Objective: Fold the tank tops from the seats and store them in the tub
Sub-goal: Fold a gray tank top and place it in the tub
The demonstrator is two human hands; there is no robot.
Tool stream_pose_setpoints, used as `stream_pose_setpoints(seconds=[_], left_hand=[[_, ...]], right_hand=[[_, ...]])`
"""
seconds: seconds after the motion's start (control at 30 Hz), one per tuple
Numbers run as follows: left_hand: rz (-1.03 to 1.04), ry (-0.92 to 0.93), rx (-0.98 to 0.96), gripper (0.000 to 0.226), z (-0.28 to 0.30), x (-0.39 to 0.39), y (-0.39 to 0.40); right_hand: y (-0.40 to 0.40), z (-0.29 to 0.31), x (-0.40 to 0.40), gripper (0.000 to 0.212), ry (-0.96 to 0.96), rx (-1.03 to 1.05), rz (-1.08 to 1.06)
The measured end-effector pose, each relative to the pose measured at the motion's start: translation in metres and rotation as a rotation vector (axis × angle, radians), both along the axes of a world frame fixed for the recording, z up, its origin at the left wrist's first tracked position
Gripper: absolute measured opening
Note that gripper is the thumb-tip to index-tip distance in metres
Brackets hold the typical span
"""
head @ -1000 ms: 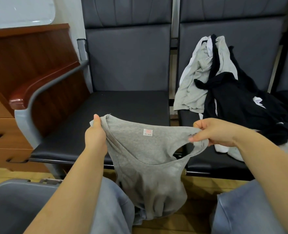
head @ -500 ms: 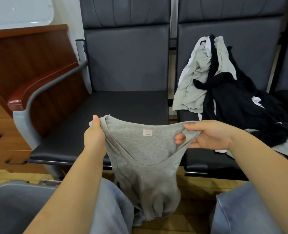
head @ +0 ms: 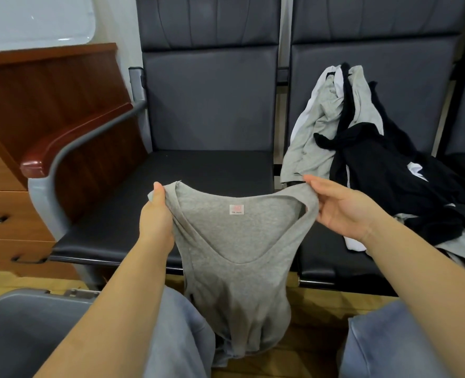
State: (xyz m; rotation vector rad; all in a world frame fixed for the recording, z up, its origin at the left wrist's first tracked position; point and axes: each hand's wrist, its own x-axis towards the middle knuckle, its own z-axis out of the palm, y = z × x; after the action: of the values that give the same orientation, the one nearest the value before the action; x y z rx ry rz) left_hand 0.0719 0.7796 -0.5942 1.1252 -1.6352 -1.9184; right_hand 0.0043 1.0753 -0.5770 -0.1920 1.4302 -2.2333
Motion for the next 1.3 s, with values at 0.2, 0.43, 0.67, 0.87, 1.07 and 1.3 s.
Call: stream_pose_setpoints(seconds=[0.2, 0.43, 0.67, 0.87, 1.07, 1.3], left_hand=[[-0.123, -0.006, 0.157, 0.050, 0.010, 0.015, 0.003], [-0.377, 0.141, 0.081, 0.049, 0.057, 0.059, -0.021], [-0.609, 0.233, 0.044, 0.033, 0.124, 0.089, -0.032], [-0.571, 0.022, -0.495, 0.028, 0.153, 0.086, -0.044], [-0.455, -0.142, -0.713, 0.029, 0.139, 0.060, -0.055], [-0.194, 0.121, -0.670, 0.017, 0.058, 0.010, -0.027]], right_hand=[[-0.001, 0.019, 0.017, 0.033, 0.120, 0.032, -0.018], [0.008, 0.061, 0.038, 0.057, 0.318, 0.091, -0.038], [0.004, 0.127, 0.054, 0.064, 0.404, 0.048, -0.023], [-0.009, 0.151, 0.047, 0.033, 0.590, 0.241, -0.104], [-0.038, 0.121, 0.024, 0.054, 0.730, 0.561, -0.262], [-0.088, 0.034, -0.008, 0.075, 1.060, 0.964, -0.198]])
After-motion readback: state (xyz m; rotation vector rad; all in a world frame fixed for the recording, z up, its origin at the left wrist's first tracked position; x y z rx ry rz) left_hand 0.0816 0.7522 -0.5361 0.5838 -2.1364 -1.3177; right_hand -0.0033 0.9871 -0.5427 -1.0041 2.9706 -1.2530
